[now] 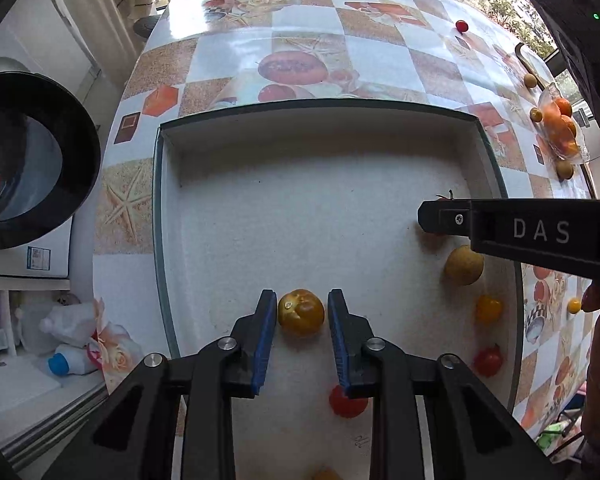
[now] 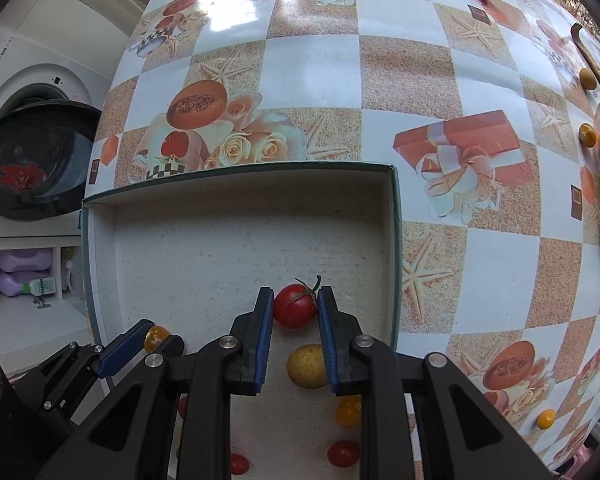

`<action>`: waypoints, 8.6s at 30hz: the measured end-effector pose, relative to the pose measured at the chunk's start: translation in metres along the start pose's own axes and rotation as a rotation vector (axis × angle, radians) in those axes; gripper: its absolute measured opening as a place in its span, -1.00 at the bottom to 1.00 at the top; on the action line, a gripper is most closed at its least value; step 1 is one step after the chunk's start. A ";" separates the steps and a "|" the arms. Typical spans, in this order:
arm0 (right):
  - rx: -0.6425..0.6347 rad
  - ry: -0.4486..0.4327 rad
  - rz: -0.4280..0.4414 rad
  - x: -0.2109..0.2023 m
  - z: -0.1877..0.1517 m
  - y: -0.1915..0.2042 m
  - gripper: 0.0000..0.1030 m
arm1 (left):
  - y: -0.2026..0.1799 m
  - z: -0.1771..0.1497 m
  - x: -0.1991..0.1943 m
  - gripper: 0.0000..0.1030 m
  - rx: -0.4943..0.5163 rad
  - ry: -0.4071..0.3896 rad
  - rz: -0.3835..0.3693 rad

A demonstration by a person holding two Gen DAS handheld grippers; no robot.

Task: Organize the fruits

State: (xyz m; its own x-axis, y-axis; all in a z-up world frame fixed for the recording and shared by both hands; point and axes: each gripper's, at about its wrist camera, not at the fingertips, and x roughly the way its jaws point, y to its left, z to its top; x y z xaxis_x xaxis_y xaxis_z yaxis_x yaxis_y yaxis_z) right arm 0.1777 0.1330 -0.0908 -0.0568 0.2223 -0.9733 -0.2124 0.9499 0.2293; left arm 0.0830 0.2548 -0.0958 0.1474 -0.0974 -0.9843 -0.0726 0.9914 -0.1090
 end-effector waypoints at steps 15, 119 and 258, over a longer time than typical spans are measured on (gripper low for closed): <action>0.059 -0.111 0.091 -0.063 -0.009 -0.032 0.58 | -0.008 -0.009 -0.028 0.62 0.047 -0.050 0.035; 0.361 -0.291 0.070 -0.072 -0.179 -0.294 0.11 | -0.343 0.092 0.053 -0.35 0.302 -0.272 -0.103; -0.194 -0.154 -0.139 -0.156 -0.148 -0.007 0.86 | -0.064 -0.094 -0.129 0.98 0.066 -0.063 0.229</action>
State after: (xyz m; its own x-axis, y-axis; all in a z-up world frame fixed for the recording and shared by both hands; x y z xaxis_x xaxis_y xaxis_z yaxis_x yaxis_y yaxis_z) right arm 0.0440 0.0595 0.0605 0.1312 0.1379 -0.9817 -0.3911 0.9172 0.0766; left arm -0.0242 0.1956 0.0247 0.1956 0.1341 -0.9715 -0.0466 0.9908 0.1274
